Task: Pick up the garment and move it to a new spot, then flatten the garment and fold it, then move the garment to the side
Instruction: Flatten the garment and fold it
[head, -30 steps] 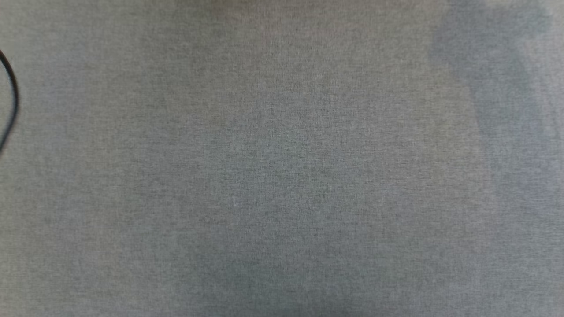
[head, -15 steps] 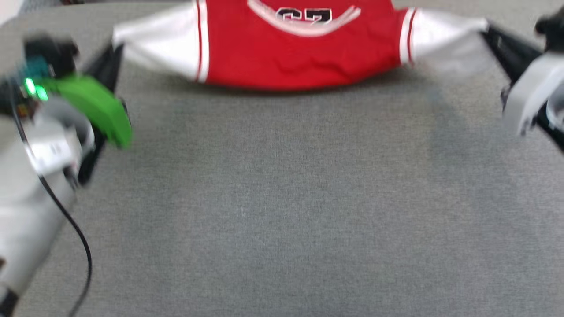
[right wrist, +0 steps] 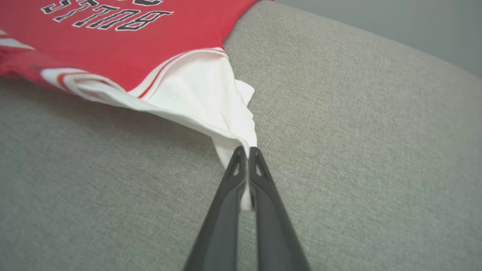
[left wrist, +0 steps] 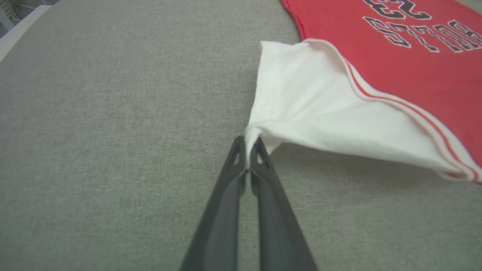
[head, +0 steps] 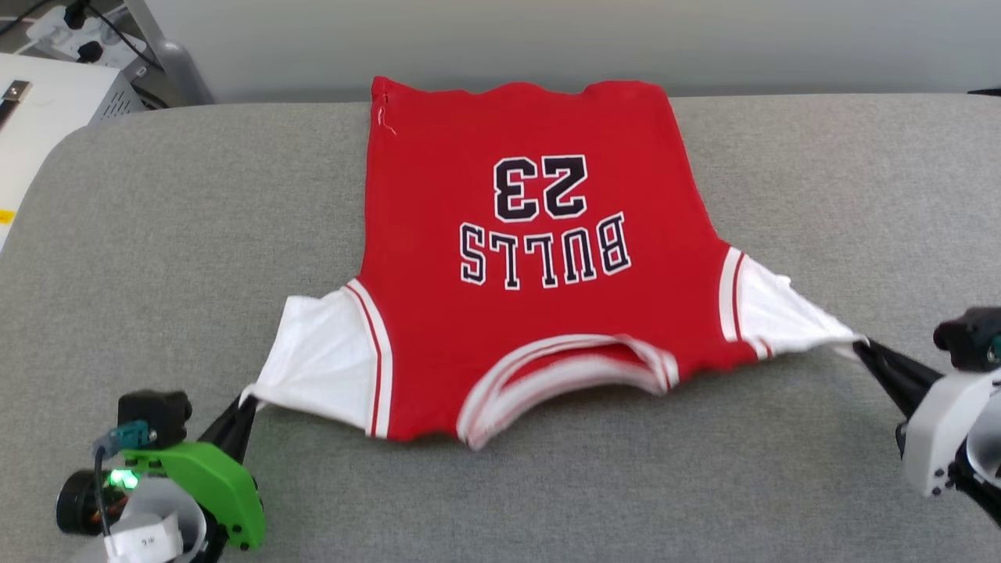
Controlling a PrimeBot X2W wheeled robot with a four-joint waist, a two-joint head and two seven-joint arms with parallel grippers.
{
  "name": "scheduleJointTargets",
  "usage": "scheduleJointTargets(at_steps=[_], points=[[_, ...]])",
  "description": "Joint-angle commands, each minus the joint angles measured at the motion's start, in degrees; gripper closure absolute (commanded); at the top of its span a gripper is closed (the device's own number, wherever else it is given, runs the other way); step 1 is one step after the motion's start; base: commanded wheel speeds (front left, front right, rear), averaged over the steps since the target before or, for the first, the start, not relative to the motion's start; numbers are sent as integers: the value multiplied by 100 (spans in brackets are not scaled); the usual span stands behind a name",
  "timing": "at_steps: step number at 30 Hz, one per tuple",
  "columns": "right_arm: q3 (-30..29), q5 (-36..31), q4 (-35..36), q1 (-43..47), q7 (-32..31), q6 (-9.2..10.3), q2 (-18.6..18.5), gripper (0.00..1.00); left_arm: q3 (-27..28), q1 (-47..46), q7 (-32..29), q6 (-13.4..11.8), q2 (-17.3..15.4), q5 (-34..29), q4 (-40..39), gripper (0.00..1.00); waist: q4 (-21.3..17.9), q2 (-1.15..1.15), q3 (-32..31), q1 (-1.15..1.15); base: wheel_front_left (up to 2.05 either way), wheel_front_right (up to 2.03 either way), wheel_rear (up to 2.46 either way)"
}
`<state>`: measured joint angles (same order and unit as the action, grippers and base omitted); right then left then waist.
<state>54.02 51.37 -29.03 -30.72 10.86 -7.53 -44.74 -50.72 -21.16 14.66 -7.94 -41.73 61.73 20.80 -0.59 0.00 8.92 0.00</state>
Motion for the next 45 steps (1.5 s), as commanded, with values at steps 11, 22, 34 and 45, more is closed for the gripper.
scheduleJointTargets(at_steps=[11, 22, 34, 45], points=[[-929, 125, 151, 2036, 154, 4, -50, 100, 210, 1351, 33, -604, -10, -104, -598, 100, 51, 0, -303, 0, 0, 0, 0], [-1769, -50, 734, 2929, -884, 4, 46, 1, 234, 1371, 33, -628, 113, -283, -658, 100, 74, 0, -231, 0, 0, 0, 0], [-4002, -767, 2092, 2242, -1539, 4, -450, 0, 604, 1032, 33, -915, 158, -912, -1606, 100, 376, 0, 288, 0, 0, 0, 0], [-4444, -1182, 2656, -659, -3922, 4, -281, 0, 620, 346, 32, -1086, 357, -1492, -2395, 100, 1121, 0, 1565, 0, 0, 0, 0]])
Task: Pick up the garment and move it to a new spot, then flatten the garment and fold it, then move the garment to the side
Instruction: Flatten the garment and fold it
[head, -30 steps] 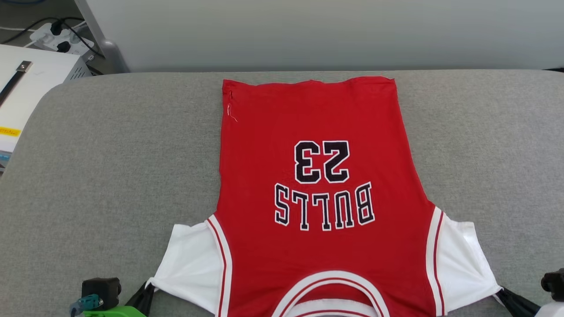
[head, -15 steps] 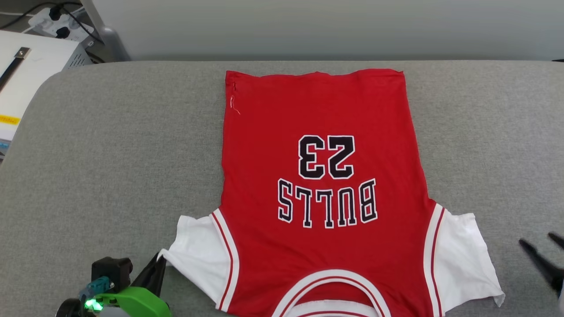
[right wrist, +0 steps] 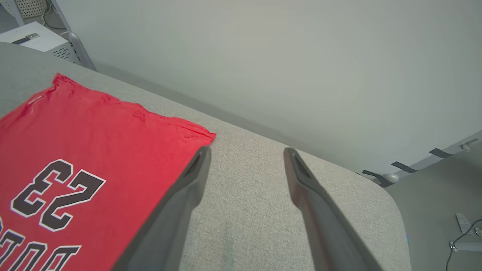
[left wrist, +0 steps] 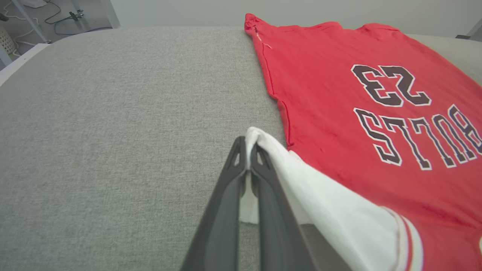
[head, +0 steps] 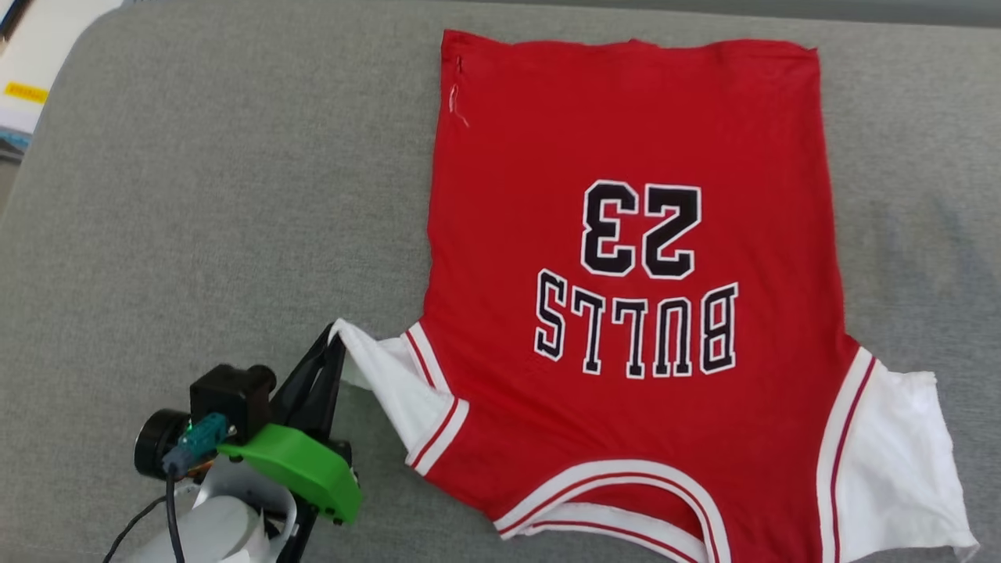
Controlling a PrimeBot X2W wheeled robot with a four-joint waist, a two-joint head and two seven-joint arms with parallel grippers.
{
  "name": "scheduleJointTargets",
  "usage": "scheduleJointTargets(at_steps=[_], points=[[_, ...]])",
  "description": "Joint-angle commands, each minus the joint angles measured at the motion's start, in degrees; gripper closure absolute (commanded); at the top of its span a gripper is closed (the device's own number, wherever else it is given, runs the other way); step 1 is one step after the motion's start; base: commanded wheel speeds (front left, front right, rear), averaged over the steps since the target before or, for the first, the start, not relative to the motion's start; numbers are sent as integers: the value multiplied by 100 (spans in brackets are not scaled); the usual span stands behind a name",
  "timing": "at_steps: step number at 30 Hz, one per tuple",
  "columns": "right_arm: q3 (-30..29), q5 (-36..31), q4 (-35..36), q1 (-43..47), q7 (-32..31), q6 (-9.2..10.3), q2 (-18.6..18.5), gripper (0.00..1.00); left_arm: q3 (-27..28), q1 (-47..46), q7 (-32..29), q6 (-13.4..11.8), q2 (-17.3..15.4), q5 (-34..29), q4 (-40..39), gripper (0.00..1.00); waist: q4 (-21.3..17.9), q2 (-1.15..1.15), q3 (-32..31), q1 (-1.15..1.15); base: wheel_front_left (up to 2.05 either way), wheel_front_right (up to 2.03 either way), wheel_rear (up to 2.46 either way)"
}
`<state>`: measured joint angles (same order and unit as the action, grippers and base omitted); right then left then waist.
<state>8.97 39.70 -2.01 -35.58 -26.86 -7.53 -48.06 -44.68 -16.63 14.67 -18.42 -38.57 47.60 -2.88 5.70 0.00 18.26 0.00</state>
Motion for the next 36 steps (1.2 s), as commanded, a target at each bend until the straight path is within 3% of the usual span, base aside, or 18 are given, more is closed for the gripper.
scheduleJointTargets(at_steps=[1, 6, 10, 16, 20, 24, 25, 26, 36], points=[[155, 9, -153, -455, -494, 4, 80, 0, 18, -166, 31, -36, 70, -125, -60, 100, 554, 0, 737, 0, 0, 0, 0], [547, 26, -1006, -2034, -2272, 4, 440, 0, 52, -444, 31, -11, 268, -349, -169, 100, 816, 0, 1298, 0, 0, 0, 0], [595, -332, -1734, -2895, -2973, 4, 704, 0, 29, -682, 32, 66, 451, -524, -203, 100, 1040, 0, 1684, 0, 0, 0, 0], [565, -839, -2453, -3531, -3171, 4, 1073, 0, 159, -976, 32, 261, 685, -741, -115, 100, 1239, 0, 2122, 0, 0, 0, 0], [621, -1013, -2982, -3483, -3074, 4, 1280, 0, 262, -1059, 32, 419, 776, -938, -22, 100, 1288, 0, 2288, 0, 0, 0, 0], [744, -966, -3200, -3226, -3223, 4, 1171, 0, 277, -1061, 32, 510, 843, -1037, 102, 100, 1272, 0, 2251, 0, 0, 0, 0], [763, -942, -3200, -3201, -3222, 4, 1150, 82, 286, -1056, 32, 531, 861, -1049, 121, 100, 1256, 0, 2236, 0, 0, 0, 0], [767, -910, -3193, -3190, -3193, 4, 1129, 100, 295, -1043, 32, 555, 878, -1062, 152, 100, 1233, 0, 2209, 0, 0, 0, 0], [826, -743, -3130, -3317, -2385, 4, 1092, 100, 401, -761, 32, 669, 870, -1128, 513, 100, 866, 0, 1461, 0, 0, 0, 0]])
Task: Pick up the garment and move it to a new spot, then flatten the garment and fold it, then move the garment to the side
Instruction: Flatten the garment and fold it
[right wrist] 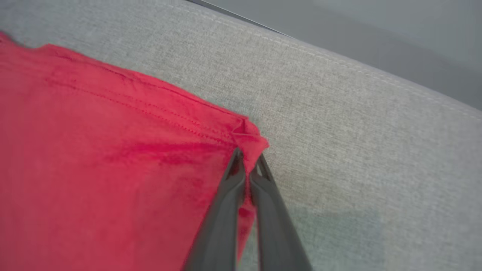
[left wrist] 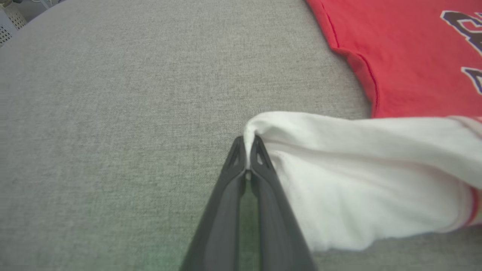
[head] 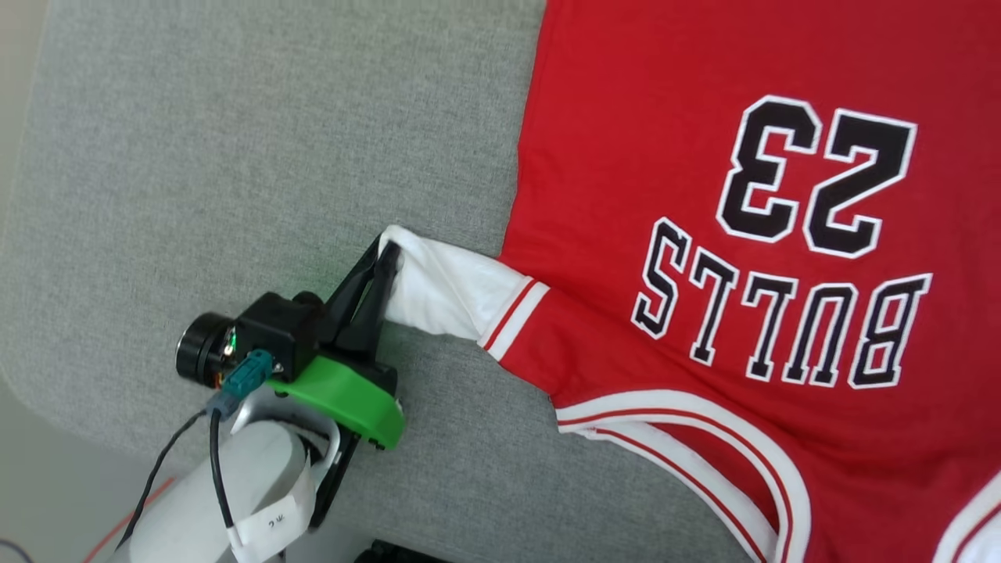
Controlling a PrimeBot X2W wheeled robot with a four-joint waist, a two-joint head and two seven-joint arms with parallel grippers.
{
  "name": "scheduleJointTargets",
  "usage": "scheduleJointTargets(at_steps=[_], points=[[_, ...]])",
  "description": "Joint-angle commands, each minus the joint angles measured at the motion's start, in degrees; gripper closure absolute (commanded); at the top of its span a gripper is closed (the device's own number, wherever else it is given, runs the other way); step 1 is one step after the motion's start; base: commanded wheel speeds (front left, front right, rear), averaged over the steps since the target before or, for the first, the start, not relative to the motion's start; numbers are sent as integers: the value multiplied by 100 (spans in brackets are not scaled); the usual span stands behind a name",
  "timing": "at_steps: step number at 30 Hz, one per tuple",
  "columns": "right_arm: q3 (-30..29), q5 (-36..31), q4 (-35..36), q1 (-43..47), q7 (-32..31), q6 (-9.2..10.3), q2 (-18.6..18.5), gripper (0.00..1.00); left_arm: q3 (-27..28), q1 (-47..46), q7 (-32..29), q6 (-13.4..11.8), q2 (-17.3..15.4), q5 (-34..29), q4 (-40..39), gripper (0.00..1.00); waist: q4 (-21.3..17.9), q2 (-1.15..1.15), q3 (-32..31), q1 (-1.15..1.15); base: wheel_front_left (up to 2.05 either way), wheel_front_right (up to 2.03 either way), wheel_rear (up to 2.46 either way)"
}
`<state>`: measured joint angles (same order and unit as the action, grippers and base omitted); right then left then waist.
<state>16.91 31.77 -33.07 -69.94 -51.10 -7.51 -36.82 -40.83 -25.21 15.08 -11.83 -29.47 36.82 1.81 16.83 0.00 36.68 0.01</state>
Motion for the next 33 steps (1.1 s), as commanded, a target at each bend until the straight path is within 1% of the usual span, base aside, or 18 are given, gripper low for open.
scheduleJointTargets(at_steps=[1, 4, 6, 11, 15, 18, 21, 24, 29, 33], points=[[111, 80, 11, 179, 128, 2, -69, 100, 34, 144, -8, 0, -51, -47, 75, 100, -300, 0, -502, -1, 0, 0, 0], [412, 359, 243, 469, 359, 2, -340, 100, 65, 334, -8, -27, -99, 1, 149, 100, -448, 0, -859, -1, 0, 0, 0], [608, 610, 475, 766, 532, 2, -590, 100, 69, 470, -10, -48, -126, 50, 182, 100, -544, 0, -1092, -1, 0, 0, 0], [972, 1315, 1276, 1871, 1012, 2, -1356, 100, 124, 835, -12, -150, -226, 178, 220, 100, -800, 0, -1577, -1, 0, 0, 0], [1020, 1714, 1906, 2953, 1457, 2, -1859, 100, 175, 1084, -12, -248, -323, 234, 219, 100, -995, 0, -1823, -1, 0, 0, 0], [920, 1920, 2262, 3760, 1757, 2, -2048, 100, 204, 1225, -13, -317, -379, 269, 192, 100, -1125, 0, -1950, -1, 0, 0, 0], [658, 2033, 2537, 4562, 2029, 2, -2103, 100, 249, 1347, -18, -404, -441, 306, 135, 100, -1266, 0, -2030, -1, 0, 0, 0], [403, 2063, 2721, 5298, 2187, 2, -2004, 100, 277, 1458, -22, -442, -487, 355, 75, 100, -1385, 0, -2080, -1, 0, 0, 0], [33, 1993, 2882, 6436, 2191, 2, -1686, 100, 317, 1599, -23, -520, -548, 403, 7, 100, -1527, 0, -2120, -1, 0, 0, 0], [-20, 1794, 2913, 7072, 2048, 2, -1375, 100, 323, 1662, -33, -558, -570, 429, -20, 100, -1592, 0, -2127, -1, 0, 0, 0]])
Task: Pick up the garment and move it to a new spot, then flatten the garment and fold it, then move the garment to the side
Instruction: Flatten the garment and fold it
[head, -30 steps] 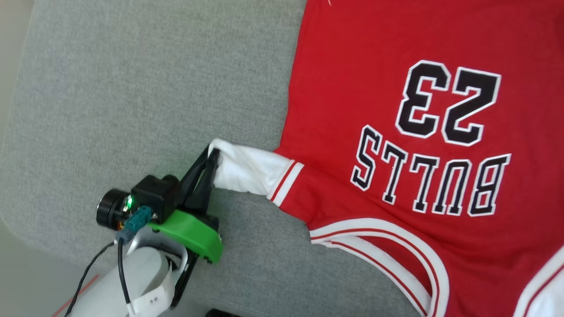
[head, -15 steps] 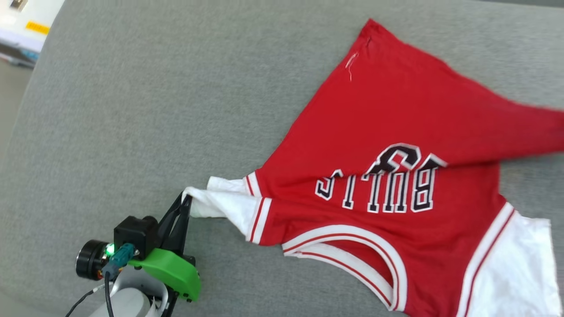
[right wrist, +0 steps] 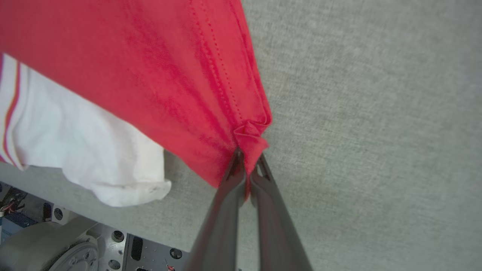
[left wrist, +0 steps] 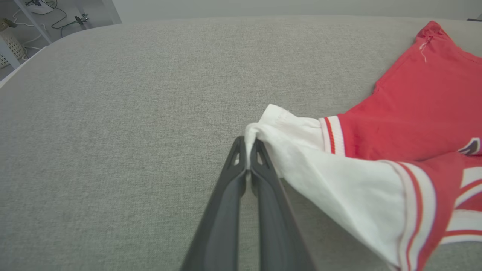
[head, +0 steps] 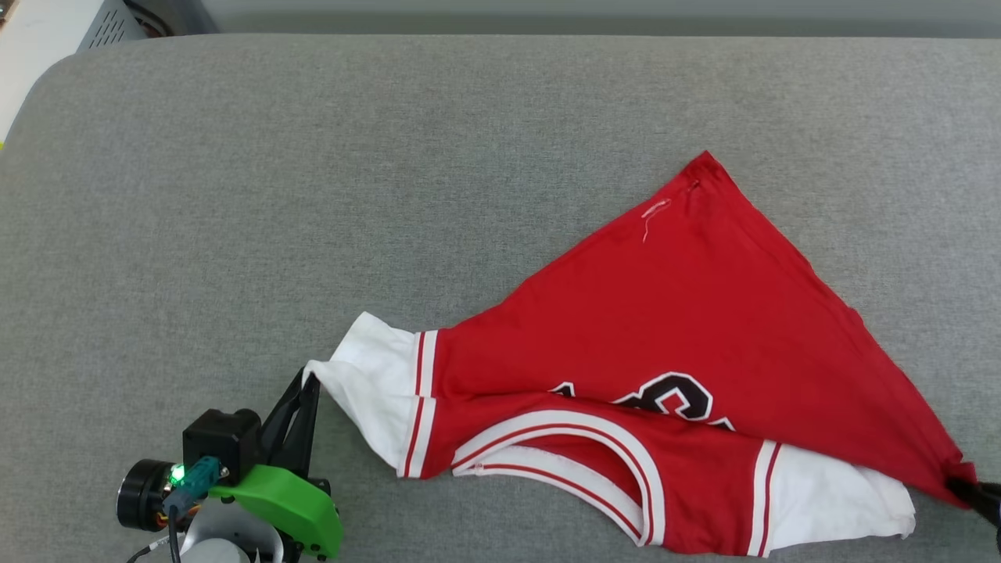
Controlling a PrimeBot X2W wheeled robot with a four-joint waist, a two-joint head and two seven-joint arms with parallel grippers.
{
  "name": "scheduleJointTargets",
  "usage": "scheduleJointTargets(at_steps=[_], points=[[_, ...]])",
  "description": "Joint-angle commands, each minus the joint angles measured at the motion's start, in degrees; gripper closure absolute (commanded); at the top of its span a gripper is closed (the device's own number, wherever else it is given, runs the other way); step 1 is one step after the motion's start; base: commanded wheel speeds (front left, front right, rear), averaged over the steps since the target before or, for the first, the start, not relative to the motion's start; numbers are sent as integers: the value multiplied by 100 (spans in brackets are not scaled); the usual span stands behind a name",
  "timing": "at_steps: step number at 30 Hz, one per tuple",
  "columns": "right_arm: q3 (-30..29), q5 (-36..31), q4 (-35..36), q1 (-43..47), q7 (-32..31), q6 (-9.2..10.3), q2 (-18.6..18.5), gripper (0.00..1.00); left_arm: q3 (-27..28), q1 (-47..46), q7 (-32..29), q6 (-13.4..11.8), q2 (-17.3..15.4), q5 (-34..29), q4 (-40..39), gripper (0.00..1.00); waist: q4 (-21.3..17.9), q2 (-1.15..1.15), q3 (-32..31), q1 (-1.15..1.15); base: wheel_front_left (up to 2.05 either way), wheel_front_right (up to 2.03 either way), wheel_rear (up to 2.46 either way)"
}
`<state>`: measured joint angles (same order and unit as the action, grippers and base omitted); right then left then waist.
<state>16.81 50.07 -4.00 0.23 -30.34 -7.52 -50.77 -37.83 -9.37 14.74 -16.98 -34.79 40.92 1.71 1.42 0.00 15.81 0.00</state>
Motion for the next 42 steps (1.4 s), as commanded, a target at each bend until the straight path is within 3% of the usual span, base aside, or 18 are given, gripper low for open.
scheduleJointTargets(at_steps=[1, 4, 5, 6, 7, 17, 24, 33, 42], points=[[-10, -62, 0, 160, -73, 3, 80, 100, 20, 85, -5, -48, -42, 23, -15, 100, -57, 0, -40, 0, 0, 0, 0], [1, -121, 8, 396, -235, 3, 238, 100, 8, 87, -38, -62, -57, 26, -31, 100, -74, 0, -42, 0, 0, 0, 0], [-59, -139, 16, 401, -222, 3, 283, 95, 6, 86, -45, -69, -59, 26, -34, 100, -81, 0, -43, 0, 0, 0, 0], [-151, -180, 38, 375, -188, 3, 325, 18, 3, 81, -53, -78, -59, 24, -39, 100, -89, 0, -47, 0, 0, 0, 0], [-230, -217, 83, 333, -177, 3, 353, 0, 3, 81, -59, -90, -60, 24, -45, 100, -101, 0, -56, 0, 0, 0, 0], [-1144, -493, 1082, -653, -47, 3, 248, 0, -60, -36, -159, -161, -78, -67, -228, 100, 35, 0, 48, 0, 0, 0, 0], [-465, -781, 1290, -2214, -557, 3, 454, 0, -176, -328, -241, -124, 20, -206, -307, 100, 276, 0, 329, 0, 0, 0, 0], [888, -1070, -341, -4380, -1091, 3, 1222, 0, -298, -813, -259, 33, 237, -349, -309, 100, 634, 0, 738, 0, 0, 0, 0], [1622, -1131, -2140, -5403, -872, 3, 1698, 0, -423, -1221, -218, 190, 468, -493, -190, 100, 985, 0, 1136, 0, 0, 0, 0]])
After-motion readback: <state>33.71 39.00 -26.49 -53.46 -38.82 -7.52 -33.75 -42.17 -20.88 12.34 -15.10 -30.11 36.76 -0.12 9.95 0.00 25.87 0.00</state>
